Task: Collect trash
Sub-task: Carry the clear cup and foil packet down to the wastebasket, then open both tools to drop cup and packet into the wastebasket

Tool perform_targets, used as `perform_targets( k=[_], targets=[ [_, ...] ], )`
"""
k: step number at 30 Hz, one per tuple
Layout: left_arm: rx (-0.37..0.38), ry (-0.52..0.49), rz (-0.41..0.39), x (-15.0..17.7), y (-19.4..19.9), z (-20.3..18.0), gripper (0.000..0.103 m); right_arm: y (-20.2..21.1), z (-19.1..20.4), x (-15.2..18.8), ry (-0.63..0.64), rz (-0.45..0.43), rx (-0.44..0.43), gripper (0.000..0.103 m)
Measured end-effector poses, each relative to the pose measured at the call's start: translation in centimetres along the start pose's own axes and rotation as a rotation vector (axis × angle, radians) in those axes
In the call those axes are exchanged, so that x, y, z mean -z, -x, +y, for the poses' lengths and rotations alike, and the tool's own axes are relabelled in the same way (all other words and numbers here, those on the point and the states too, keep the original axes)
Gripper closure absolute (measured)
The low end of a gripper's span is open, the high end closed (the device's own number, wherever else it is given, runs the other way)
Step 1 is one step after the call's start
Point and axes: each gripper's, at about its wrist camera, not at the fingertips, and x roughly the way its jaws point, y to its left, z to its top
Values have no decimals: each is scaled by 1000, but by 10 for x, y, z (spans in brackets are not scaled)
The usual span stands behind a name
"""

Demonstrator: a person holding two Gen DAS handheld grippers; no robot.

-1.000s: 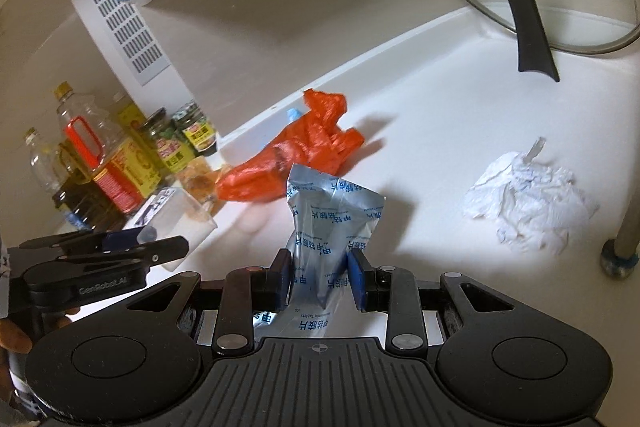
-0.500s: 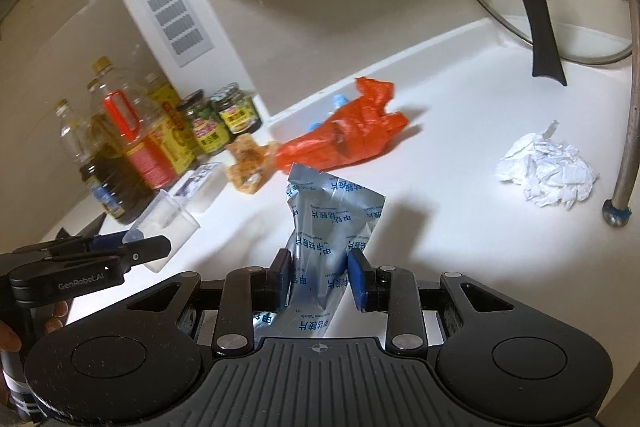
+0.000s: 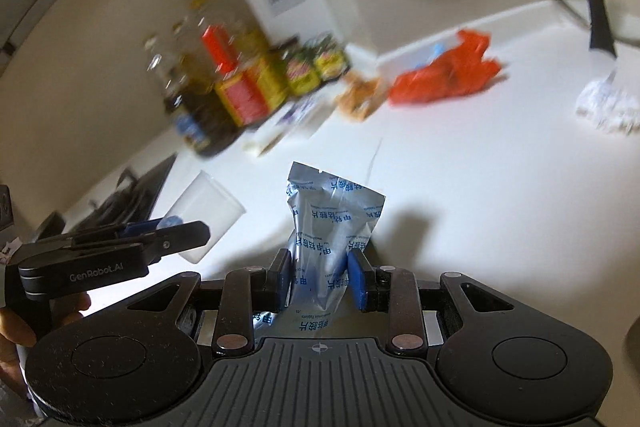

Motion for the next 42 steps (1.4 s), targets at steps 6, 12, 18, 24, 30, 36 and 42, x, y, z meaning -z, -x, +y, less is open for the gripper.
perform_targets(
  k=[6, 12, 18, 24, 30, 36, 42],
  targets=[
    [1, 46, 63, 43, 12, 18, 55, -22, 20, 46, 23, 115, 5, 72],
    [-6, 72, 120, 81, 7, 27, 56, -48, 26, 92, 79, 217, 50, 72],
    [-7, 89, 191, 115, -11, 26, 56, -72, 16, 129, 102, 287, 93, 72],
    [-11, 103, 236, 139, -29, 26, 56, -93, 0, 147, 110, 326, 125, 72],
    [-13, 131, 278, 156, -48, 30, 56, -116, -14, 164, 109, 353, 141, 72],
    [-13, 138, 303, 165, -63, 30, 56, -130, -24, 174, 119, 373, 146, 72],
    [-12, 146, 315, 171, -71, 31, 56, -140, -28, 179, 118, 372, 142, 71]
  ],
)
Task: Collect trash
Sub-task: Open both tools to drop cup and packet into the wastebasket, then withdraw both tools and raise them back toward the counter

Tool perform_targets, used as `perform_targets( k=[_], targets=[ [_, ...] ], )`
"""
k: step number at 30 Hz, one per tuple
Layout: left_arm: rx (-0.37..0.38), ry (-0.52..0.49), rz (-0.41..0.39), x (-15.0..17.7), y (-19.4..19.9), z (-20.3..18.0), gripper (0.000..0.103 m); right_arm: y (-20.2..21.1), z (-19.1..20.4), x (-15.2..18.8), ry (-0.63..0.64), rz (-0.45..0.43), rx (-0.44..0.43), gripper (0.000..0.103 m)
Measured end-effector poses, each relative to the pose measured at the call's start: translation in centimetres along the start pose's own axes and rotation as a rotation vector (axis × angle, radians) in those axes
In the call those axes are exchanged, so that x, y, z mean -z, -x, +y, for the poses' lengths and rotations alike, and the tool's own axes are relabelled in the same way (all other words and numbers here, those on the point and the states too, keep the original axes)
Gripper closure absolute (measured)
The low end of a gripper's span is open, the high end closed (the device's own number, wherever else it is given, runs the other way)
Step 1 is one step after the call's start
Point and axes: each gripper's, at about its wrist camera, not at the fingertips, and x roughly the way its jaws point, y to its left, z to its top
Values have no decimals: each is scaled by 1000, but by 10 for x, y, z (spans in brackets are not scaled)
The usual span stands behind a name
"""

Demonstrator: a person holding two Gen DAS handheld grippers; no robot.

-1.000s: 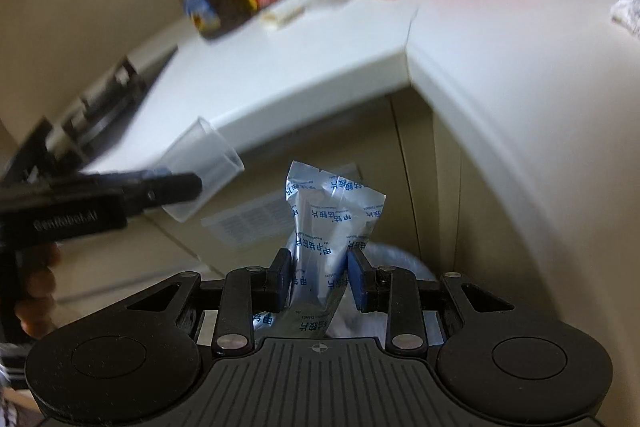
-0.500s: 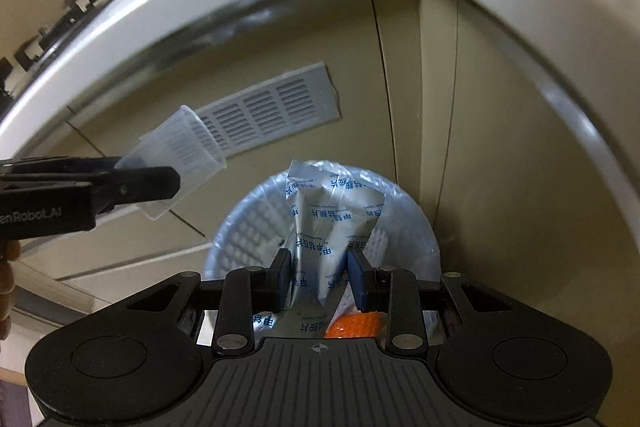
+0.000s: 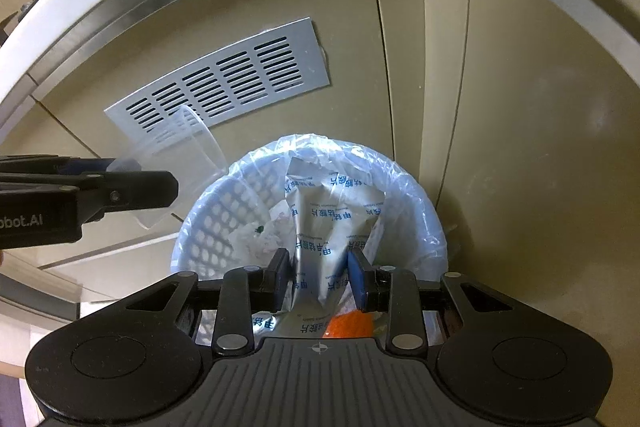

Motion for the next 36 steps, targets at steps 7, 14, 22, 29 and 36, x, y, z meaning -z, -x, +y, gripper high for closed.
perform_targets(
  k=[7, 14, 22, 29, 36],
  targets=[
    [0, 5, 19, 3, -7, 0, 56, -6, -8, 2, -19, -2, 6, 48],
    [8, 0, 45, 6, -16, -4, 56, 0, -18, 5, -73, 28, 33, 48],
    [24, -11, 77, 7, -30, -16, 56, 4, -22, 7, -100, 44, 44, 48],
    [20, -28, 82, 5, -41, -22, 43, 6, -25, 7, -112, 54, 58, 48],
    [-10, -34, 94, 8, -30, -18, 44, 17, -16, 6, -112, 61, 37, 48]
  ],
)
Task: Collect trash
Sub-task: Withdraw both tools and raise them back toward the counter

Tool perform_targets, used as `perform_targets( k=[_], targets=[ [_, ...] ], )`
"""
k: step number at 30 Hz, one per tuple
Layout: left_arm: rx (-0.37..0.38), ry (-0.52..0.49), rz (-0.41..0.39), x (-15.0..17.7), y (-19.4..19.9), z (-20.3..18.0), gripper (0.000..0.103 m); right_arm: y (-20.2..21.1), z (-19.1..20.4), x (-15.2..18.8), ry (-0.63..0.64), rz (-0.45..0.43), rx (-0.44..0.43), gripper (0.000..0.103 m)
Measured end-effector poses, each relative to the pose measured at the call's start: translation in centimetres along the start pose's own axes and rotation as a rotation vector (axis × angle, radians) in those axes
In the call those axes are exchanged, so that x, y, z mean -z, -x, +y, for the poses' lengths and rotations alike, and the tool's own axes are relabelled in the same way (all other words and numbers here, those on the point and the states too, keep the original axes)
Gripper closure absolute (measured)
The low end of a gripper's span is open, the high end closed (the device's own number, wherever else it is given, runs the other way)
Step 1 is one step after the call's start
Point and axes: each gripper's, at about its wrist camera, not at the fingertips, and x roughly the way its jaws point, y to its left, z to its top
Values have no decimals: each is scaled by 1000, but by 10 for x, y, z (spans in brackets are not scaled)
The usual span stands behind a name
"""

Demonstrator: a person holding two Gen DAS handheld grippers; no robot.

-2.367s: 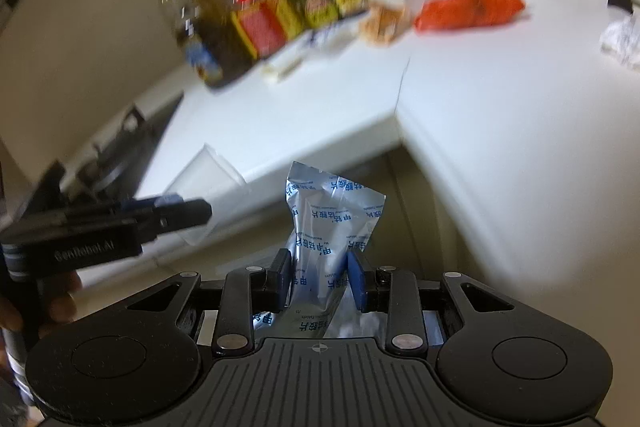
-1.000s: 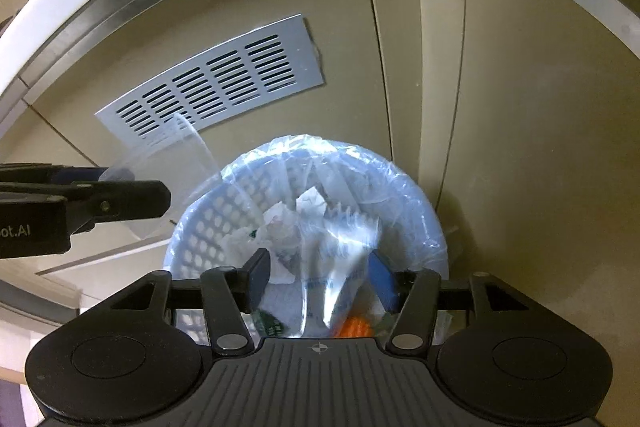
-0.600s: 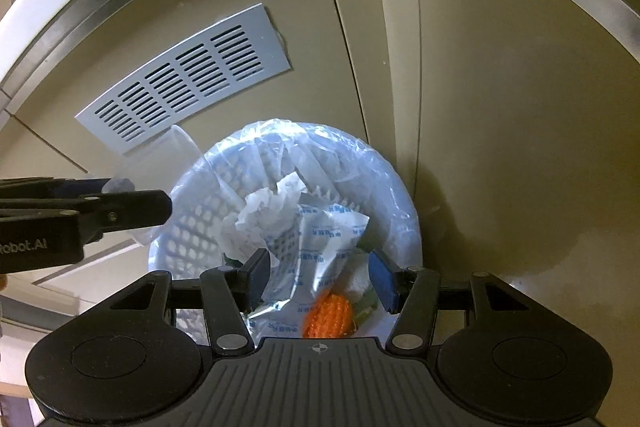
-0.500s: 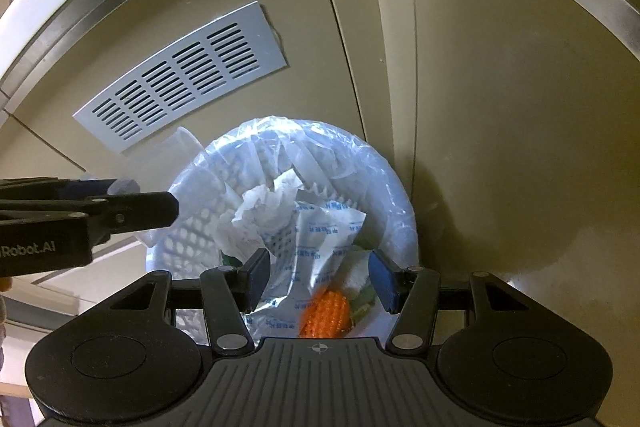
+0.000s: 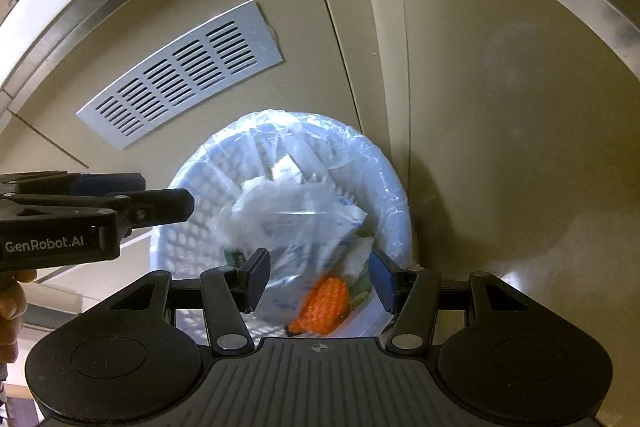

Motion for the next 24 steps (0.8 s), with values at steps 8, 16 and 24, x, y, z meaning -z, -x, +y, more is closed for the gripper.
perform_targets(
  k=[8, 16, 24],
  targets=[
    [-26, 30, -7, 5, 33, 10, 44, 23, 14, 2, 7, 12, -43, 48],
    [-26, 22, -44, -2, 83, 5, 44, 71, 34, -5, 12, -45, -89, 48],
    [-11, 3, -138, -18, 133, -4, 44, 125, 41, -15, 14, -142, -109, 48]
  ],
)
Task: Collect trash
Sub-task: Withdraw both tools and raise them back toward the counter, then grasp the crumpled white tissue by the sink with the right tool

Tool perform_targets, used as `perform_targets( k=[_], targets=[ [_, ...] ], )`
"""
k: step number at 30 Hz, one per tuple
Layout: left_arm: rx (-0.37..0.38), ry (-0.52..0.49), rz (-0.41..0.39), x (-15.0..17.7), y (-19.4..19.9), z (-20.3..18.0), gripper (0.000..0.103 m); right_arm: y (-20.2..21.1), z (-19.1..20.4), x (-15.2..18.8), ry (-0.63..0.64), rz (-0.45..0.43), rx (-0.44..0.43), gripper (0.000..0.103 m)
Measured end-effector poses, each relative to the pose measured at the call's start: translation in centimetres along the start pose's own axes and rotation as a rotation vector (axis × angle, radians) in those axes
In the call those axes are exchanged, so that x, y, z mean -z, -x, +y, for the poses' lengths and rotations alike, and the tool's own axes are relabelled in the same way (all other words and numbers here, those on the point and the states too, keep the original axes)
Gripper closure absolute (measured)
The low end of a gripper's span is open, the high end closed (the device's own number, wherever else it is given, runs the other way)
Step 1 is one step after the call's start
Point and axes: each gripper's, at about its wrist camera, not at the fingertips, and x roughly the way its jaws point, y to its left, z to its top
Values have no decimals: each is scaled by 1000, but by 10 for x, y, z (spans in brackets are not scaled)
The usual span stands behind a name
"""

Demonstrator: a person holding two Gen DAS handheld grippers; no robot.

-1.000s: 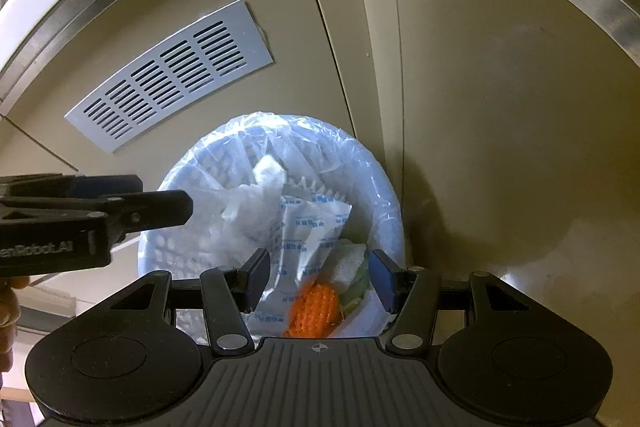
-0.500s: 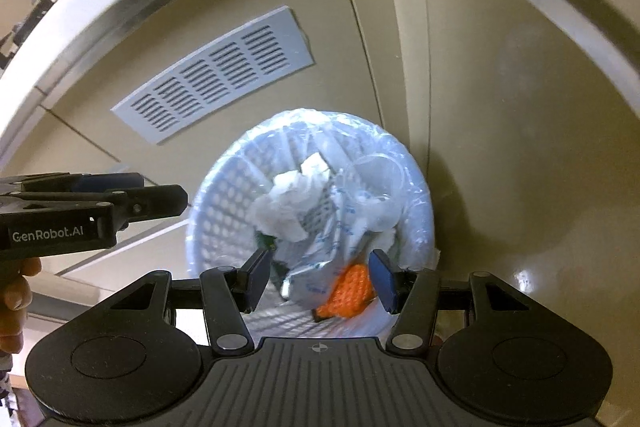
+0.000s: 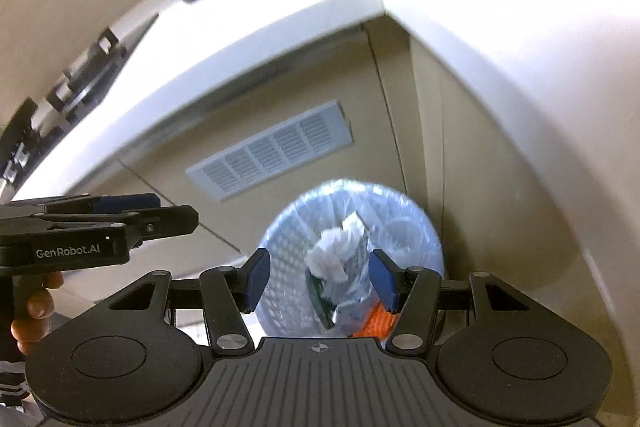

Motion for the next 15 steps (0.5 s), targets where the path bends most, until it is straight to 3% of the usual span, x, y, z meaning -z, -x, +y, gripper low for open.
perform_targets(
  k=[8, 15],
  targets=[
    [-3, -8, -102, -29, 21, -5, 44, 43, -15, -23, -37, -124, 30, 48],
    [-35, 6, -182, -60, 28, -4, 44, 82, -52, -60, -72, -278, 124, 48]
  ],
)
